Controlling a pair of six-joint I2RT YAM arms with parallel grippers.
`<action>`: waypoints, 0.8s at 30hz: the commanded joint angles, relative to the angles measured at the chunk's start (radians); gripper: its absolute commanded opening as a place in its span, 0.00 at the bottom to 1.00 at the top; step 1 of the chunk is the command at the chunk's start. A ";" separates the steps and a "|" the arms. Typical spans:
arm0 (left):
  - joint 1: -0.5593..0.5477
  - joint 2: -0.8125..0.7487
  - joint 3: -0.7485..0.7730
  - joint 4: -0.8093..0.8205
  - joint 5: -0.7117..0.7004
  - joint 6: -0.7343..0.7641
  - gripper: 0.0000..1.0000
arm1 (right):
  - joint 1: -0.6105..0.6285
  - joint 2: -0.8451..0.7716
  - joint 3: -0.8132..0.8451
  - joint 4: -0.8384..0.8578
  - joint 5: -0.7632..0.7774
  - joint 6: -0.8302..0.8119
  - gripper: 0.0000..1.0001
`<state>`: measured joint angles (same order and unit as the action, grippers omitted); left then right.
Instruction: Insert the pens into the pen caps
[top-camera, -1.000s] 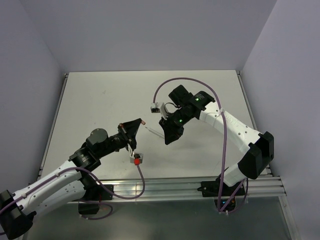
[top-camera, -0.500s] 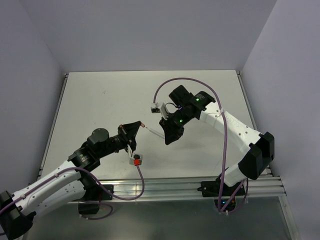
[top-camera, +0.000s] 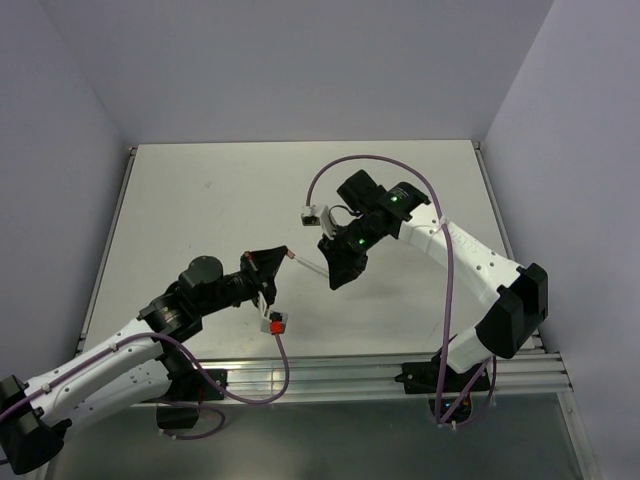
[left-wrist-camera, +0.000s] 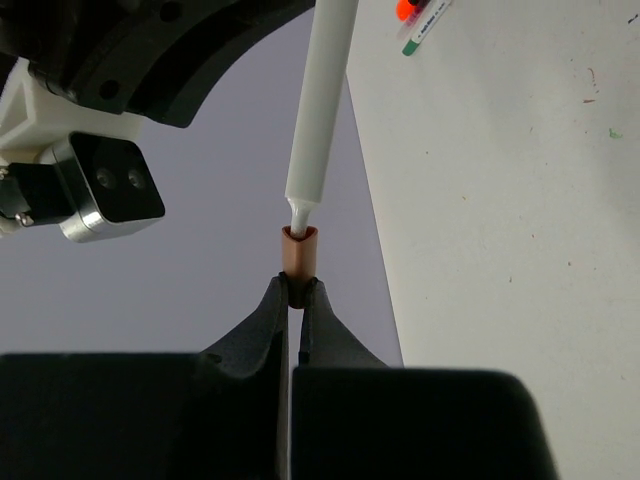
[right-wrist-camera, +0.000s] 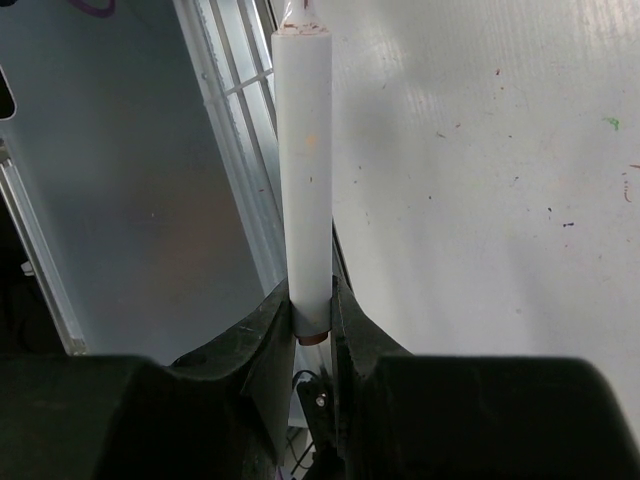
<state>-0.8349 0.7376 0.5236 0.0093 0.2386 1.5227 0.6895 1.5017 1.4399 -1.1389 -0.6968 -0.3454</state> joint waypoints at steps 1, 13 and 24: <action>-0.016 0.006 0.055 -0.006 0.025 -0.021 0.00 | 0.008 0.012 0.042 0.001 -0.015 0.000 0.00; -0.082 0.069 0.118 -0.066 -0.081 0.040 0.00 | 0.008 0.017 0.085 0.220 -0.012 0.091 0.00; -0.109 0.094 0.153 -0.097 -0.139 0.157 0.17 | 0.008 0.049 0.119 0.352 0.002 0.126 0.00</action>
<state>-0.9005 0.8188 0.6357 -0.0540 -0.0040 1.6276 0.6914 1.5517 1.4921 -1.0088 -0.6846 -0.2295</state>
